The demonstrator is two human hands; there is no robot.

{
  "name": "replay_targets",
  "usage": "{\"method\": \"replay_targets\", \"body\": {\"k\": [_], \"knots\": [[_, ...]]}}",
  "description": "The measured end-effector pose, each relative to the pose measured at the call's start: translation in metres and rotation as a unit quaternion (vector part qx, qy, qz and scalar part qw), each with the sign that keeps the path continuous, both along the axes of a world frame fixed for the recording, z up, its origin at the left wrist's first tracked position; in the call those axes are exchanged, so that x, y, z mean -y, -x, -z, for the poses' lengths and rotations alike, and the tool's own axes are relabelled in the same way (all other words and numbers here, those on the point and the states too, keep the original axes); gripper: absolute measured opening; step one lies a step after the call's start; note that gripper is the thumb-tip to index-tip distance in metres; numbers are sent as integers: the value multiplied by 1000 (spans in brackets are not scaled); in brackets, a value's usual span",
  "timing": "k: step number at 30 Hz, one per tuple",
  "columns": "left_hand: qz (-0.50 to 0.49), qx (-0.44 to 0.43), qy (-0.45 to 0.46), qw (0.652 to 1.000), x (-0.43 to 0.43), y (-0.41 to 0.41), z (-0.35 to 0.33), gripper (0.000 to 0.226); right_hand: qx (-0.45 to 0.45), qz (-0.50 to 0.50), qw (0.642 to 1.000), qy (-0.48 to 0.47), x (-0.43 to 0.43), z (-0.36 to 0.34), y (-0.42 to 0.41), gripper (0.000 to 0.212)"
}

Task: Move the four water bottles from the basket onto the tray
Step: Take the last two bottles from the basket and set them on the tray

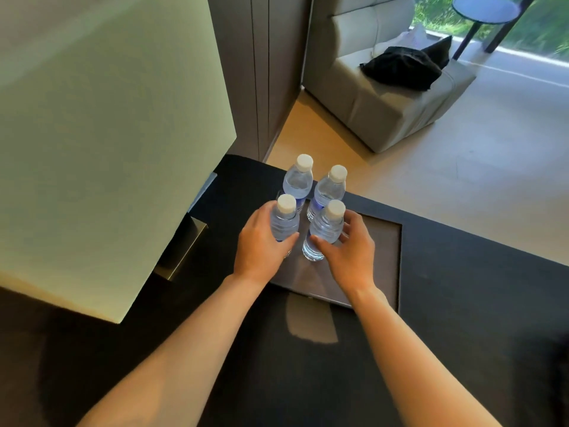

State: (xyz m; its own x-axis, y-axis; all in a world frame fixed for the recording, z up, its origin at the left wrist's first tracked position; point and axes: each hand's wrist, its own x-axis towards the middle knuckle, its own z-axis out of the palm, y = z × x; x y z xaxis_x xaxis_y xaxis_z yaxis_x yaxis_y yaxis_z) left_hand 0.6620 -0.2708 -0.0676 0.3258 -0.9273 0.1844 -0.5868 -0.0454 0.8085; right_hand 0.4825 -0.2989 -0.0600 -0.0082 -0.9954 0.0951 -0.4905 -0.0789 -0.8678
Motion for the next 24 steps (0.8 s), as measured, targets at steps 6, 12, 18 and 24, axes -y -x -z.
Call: {"method": "replay_targets", "body": {"k": [6, 12, 18, 24], "knots": [[30, -1, 6, 1000, 14, -12, 5, 71, -4, 15, 1000, 6, 3, -1, -12, 68], [59, 9, 23, 998, 21, -15, 5, 68, -12, 20, 1000, 3, 5, -3, -17, 68], [67, 0, 18, 998, 24, -13, 5, 70, -12, 22, 1000, 0, 5, -1, -19, 69], [74, -4, 20, 997, 26, -11, 7, 74, -15, 21, 1000, -8, 3, 1, -19, 71]]}}
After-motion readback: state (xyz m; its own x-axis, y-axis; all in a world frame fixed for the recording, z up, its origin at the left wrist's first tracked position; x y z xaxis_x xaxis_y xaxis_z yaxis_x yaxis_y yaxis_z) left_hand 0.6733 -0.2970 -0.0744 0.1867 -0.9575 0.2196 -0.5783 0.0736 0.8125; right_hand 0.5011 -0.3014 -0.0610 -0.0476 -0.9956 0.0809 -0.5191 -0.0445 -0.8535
